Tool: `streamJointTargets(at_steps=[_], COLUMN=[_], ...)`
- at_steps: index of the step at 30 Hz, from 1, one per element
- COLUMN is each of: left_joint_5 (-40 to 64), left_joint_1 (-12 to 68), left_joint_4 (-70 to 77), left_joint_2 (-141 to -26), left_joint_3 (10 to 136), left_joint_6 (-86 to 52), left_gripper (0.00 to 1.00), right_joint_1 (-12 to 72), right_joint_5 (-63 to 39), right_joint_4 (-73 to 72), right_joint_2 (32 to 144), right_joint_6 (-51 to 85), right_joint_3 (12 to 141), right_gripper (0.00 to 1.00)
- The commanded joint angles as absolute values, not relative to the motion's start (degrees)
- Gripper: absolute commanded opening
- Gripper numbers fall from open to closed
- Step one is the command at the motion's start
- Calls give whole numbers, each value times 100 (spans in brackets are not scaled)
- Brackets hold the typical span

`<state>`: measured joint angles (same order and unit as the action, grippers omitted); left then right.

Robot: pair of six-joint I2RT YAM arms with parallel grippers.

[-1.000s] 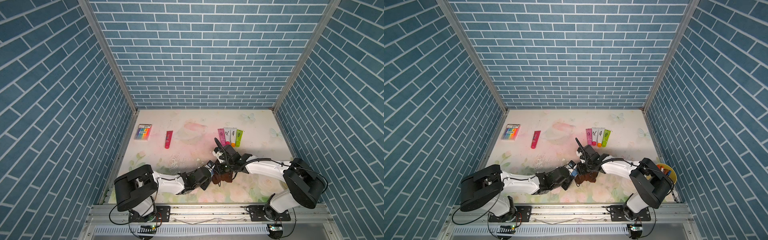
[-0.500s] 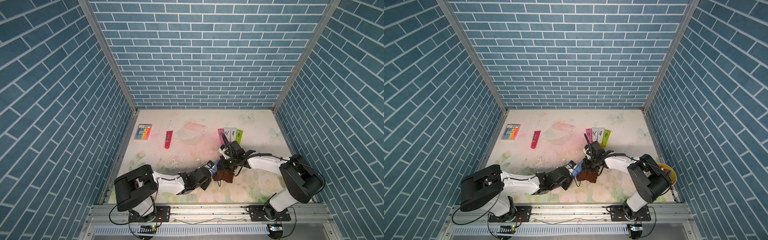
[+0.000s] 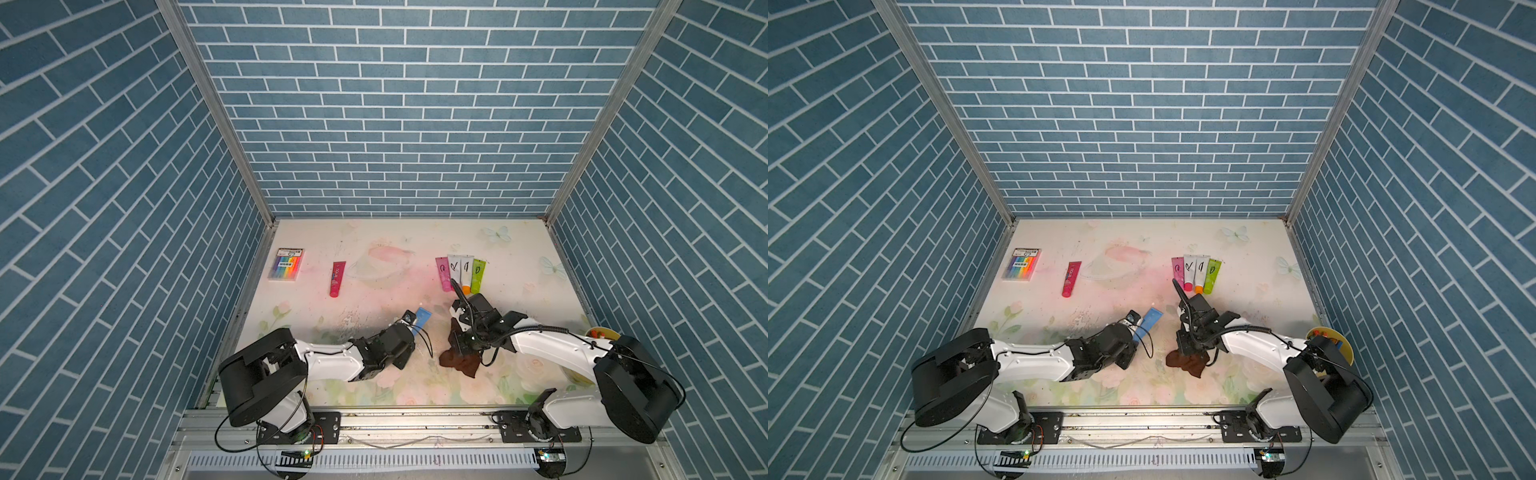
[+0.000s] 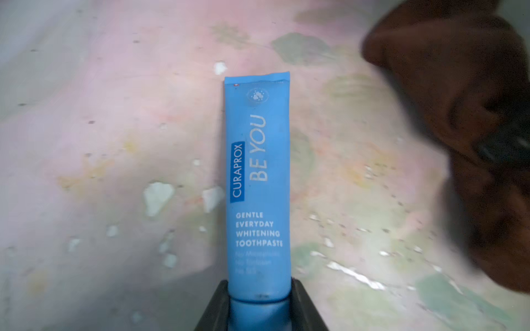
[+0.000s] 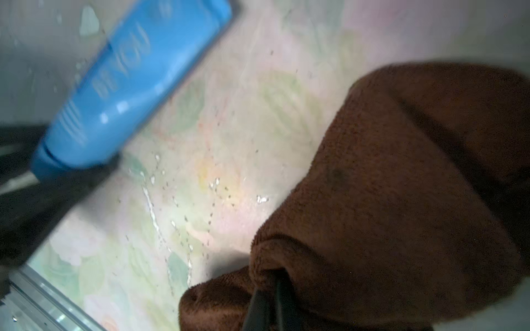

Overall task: Wipe the surface of the toothpaste tube
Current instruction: Move the toothpaste to the center of the board.

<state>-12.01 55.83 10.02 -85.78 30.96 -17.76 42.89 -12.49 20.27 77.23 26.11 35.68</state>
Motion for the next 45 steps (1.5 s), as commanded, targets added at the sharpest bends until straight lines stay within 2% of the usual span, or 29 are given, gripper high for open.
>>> streamJointTargets(at_steps=[1,4,10,16,20,26,35,38,42,45], left_joint_5=[-1268,-1083,-1375,-1392,-1624,-1277,-1389,-1417,-1441,-1440], left_joint_1=[4982,4367,3595,2815,2530,2114,1961,1934,1935,1942], left_joint_4=[696,492,-42,-313,-461,-560,-670,-764,-872,-949], left_joint_2=[-8405,-8548,-9178,-9461,-9489,-9753,-10054,-10211,-10160,-9989], left_joint_3=[3345,3683,4649,4844,4904,5115,5233,5340,5345,5279], left_joint_6=[-1789,-1735,-1635,-1521,-1515,-1504,-1390,-1364,-1427,-1556], left_gripper=[0,0,0,0,0,0,5,14,35,47], right_joint_1=[4615,4677,4729,4749,4766,4799,4817,4825,4832,4836], right_joint_5=[-1110,-883,-810,-745,-773,-746,-734,-729,-738,-721], right_joint_4=[2094,1925,1741,1711,1686,1679,1662,1659,1644,1653], right_joint_2=[7418,7174,6851,6867,7052,7156,7228,7294,7304,7299], right_joint_6=[2320,2320,2311,2320,2298,2285,2285,2277,2276,2276], right_joint_3=[3417,3301,3148,3148,3213,3247,3271,3297,3298,3297], right_gripper=[0,0,0,0,0,0,0,0,0,0])
